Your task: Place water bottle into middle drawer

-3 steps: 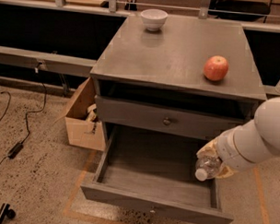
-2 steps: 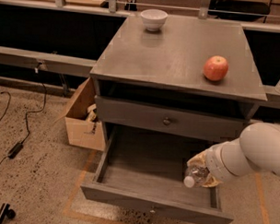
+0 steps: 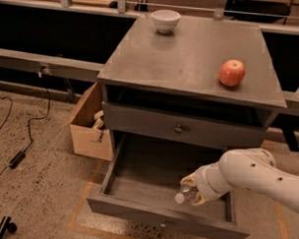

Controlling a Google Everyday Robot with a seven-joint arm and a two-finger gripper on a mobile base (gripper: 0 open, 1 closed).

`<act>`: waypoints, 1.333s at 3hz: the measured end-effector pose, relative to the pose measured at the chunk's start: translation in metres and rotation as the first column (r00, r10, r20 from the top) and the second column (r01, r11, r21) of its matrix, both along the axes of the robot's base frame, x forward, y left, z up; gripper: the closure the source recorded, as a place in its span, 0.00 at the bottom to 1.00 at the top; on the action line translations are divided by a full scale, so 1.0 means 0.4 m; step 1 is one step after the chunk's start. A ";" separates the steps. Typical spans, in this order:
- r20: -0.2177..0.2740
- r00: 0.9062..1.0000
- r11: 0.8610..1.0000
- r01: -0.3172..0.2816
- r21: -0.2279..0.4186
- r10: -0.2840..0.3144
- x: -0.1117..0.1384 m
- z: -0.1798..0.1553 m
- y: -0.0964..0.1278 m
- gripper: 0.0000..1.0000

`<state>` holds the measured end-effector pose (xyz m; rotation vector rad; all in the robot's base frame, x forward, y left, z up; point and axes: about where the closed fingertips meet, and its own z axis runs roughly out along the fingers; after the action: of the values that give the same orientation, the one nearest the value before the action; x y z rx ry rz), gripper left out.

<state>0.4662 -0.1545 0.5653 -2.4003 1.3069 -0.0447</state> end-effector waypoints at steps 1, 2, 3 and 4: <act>-0.053 0.999 1.000 -0.012 -0.005 0.012 0.018 -0.125 0.058 1.00; -0.065 0.997 0.999 -0.033 -0.014 0.032 0.062 -0.212 0.122 0.81; -0.033 0.999 0.999 -0.035 -0.018 0.035 0.136 -0.233 0.173 0.59; 0.001 0.999 0.999 -0.036 -0.028 0.036 0.196 -0.231 0.214 0.35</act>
Offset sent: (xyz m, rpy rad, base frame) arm 0.0490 0.0810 -0.1237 -0.0288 0.0724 0.0617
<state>0.5447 -0.0690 0.4728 -2.4462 1.2700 -0.0548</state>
